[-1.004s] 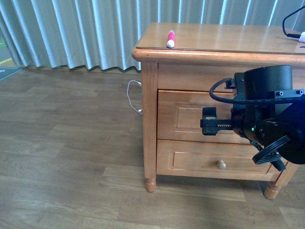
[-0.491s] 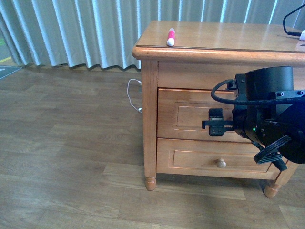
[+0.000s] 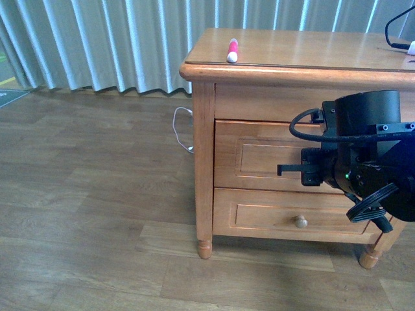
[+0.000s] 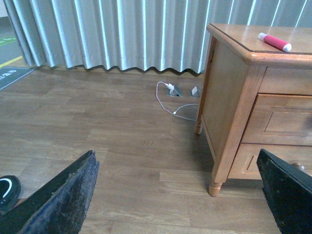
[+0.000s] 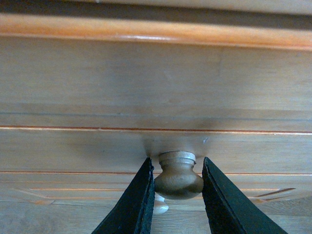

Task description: Place pink marker in drawer with both arms

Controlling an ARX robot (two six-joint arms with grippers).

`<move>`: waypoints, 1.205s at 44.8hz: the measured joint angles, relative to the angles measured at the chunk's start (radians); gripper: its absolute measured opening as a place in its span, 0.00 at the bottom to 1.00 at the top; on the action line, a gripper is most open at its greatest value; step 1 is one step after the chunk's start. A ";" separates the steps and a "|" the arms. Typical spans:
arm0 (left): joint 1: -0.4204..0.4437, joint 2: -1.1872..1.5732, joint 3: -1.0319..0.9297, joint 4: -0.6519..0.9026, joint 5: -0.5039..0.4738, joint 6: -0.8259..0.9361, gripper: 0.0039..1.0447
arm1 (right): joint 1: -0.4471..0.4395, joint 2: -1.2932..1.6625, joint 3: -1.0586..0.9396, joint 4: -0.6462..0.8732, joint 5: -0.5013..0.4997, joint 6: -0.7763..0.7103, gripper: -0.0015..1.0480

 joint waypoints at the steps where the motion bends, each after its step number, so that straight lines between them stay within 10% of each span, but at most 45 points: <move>1: 0.000 0.000 0.000 0.000 0.000 0.000 0.94 | 0.000 -0.001 -0.003 0.000 -0.001 0.000 0.23; 37: 0.000 0.000 0.000 0.000 0.000 0.000 0.94 | 0.008 -0.375 -0.631 0.167 -0.136 0.108 0.22; 54: 0.000 0.000 0.000 0.000 0.000 0.000 0.94 | -0.009 -0.847 -0.851 -0.076 -0.182 0.130 0.81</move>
